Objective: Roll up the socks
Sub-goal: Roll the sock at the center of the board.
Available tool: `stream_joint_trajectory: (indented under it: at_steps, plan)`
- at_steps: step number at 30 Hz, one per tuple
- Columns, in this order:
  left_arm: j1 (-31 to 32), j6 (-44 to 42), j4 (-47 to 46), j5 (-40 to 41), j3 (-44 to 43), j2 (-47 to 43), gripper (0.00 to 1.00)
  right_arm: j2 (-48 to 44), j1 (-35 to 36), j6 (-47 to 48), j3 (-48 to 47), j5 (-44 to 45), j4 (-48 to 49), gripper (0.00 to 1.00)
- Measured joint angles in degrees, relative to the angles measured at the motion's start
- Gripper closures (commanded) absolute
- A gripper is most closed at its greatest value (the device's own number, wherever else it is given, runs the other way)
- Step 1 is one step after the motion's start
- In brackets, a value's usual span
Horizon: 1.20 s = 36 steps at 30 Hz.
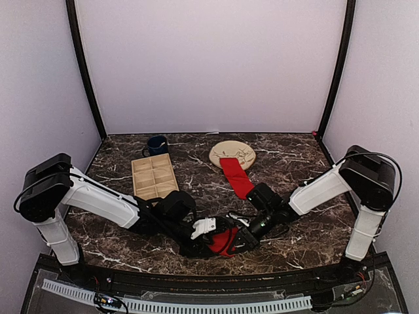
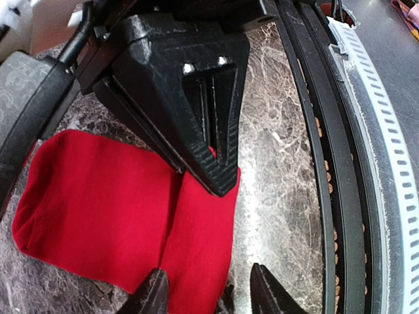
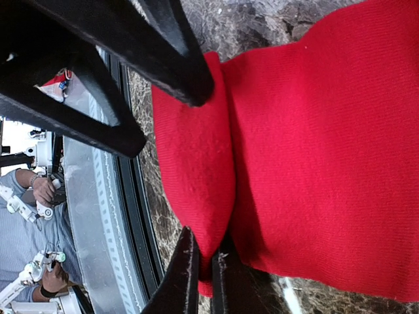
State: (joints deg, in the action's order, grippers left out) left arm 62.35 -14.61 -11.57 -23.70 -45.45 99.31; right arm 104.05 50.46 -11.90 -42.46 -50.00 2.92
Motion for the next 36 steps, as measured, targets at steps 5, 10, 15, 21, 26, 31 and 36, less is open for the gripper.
stream_joint_trajectory:
  at_steps: [5, 10, 15, 21, 26, 31, 36]
  plan:
    - [0.2, -0.7, 1.0, 0.5, -0.5, 0.4, 0.54, 0.0, 0.0, 0.0, -0.1, 0.0, -0.2, 1.0]
    - [0.2, -1.5, 1.5, 0.8, -1.5, 1.4, 0.58, 0.4, 0.0, 0.0, -0.3, -0.4, -0.4, 1.0]
    - [0.2, -2.2, 2.0, 1.2, -2.4, 2.7, 0.63, 0.5, 0.0, 0.1, -0.6, -0.6, -1.0, 1.0]
    - [0.2, -2.8, 2.1, 1.9, -2.4, 3.1, 0.7, 0.7, 0.0, 0.4, -0.9, -0.8, -1.7, 1.0]
    - [0.2, -3.2, 2.4, 1.9, -2.6, 3.1, 0.79, 0.9, 0.0, 0.7, -1.0, -0.8, -1.8, 1.0]
    - [0.2, -3.4, 4.5, 1.4, -4.7, 4.2, 0.84, 0.9, 0.0, 0.6, -1.0, -0.7, -2.1, 0.87]
    - [-0.2, -3.4, 5.3, -0.1, -5.2, 4.5, 0.85, 0.9, 0.0, 0.5, -1.0, -0.9, -2.2, 0.74]
